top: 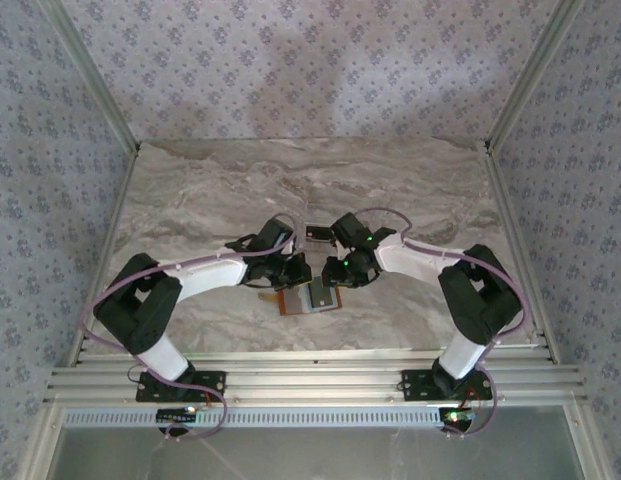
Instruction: Take the credit cards out of the card holder
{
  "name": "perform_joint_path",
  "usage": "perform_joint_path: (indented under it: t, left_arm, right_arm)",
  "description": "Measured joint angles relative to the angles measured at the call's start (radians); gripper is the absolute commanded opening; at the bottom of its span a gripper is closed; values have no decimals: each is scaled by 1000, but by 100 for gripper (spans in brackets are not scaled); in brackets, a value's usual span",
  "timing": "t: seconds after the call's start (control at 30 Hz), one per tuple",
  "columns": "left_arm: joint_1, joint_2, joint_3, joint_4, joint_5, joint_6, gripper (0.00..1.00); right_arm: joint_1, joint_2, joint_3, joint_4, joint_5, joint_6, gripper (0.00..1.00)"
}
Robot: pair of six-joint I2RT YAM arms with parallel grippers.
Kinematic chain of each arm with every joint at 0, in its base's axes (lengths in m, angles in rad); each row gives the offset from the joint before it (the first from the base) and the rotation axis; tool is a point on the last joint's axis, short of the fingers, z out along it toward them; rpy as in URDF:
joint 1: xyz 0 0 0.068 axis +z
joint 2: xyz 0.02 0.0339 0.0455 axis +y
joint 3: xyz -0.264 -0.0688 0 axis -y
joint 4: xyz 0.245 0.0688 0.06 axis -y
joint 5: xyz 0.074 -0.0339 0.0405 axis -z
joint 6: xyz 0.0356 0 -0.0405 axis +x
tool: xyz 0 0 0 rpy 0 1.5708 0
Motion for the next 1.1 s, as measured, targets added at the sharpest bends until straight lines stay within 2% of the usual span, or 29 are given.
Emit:
perform_joint_path:
  t: [0.47,0.6,0.83,1.1]
  left_arm:
    - [0,53,-5,23,30,-10,5]
    - [0,79,-5,38,50,-10,4]
    - [-2,93,-5,23,47,-6,5]
    - [-6,82,1,-35,16,18,6]
  right_arm:
    - [-6,45,-16,46,-18,-4,22]
    - [-6,45,-18,50,-18,-4,24]
    - [-6,45,-18,57,-23,-5,33]
    - [-6,45,-18,62,-25,-4,34]
